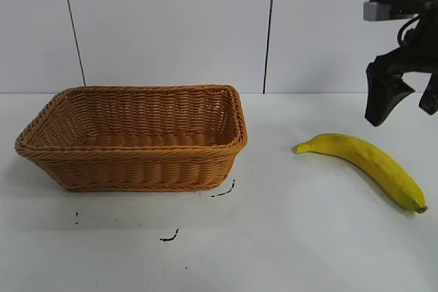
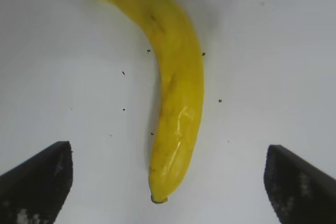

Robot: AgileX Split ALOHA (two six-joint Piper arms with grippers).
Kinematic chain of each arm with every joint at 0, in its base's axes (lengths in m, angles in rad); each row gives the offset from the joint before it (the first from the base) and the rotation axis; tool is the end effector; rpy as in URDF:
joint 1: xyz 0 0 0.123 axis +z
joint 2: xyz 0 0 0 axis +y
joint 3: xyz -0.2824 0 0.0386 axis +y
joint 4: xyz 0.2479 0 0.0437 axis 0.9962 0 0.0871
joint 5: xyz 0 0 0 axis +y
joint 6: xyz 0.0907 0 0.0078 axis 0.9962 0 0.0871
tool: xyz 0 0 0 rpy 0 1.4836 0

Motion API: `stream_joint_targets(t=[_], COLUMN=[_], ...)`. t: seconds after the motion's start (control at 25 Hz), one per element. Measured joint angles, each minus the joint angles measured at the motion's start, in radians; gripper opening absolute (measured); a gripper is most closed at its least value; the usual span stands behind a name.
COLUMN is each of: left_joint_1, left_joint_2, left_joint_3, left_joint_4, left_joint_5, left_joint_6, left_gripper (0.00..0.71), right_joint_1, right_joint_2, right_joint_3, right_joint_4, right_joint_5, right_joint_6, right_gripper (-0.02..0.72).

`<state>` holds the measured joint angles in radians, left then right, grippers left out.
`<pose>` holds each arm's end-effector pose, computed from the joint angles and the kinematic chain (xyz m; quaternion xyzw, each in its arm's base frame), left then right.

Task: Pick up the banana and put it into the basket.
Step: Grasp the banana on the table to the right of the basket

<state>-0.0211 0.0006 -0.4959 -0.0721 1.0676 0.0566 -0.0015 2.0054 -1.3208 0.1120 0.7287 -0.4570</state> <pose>-0.0048 -0.0056 0.2757 0.0347 0.8550 -0.0268 0.5168 0.3957 0.0062 0.1519 -0.1878 0.9737 0.0133 0.1282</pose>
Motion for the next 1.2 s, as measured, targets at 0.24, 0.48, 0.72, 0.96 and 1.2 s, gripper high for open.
stream_joint_targets(t=[0.24, 0.48, 0.72, 0.96, 1.2], left_joint_1=[0.0, 0.0, 0.0, 0.0, 0.0], left_joint_2=[0.0, 0.0, 0.0, 0.0, 0.0], left_joint_3=[0.0, 0.0, 0.0, 0.0, 0.0], left_joint_4=[-0.001, -0.001, -0.001, -0.001, -0.001], left_joint_5=[0.0, 0.0, 0.0, 0.0, 0.0], left_joint_6=[0.0, 0.0, 0.0, 0.0, 0.0], left_gripper=[0.69, 0.69, 0.69, 0.69, 0.69], right_joint_1=[0.0, 0.0, 0.0, 0.0, 0.0], right_joint_2=[0.07, 0.109, 0.136, 0.137, 0.137], right_joint_3=[0.0, 0.0, -0.001, -0.001, -0.001], right_joint_4=[0.014, 0.017, 0.042, 0.042, 0.027], right_joint_5=[-0.094, -0.119, -0.123, -0.126, -0.114], right_joint_6=[0.0, 0.0, 0.0, 0.01, 0.051], right_gripper=[0.692, 0.692, 0.692, 0.561, 0.3])
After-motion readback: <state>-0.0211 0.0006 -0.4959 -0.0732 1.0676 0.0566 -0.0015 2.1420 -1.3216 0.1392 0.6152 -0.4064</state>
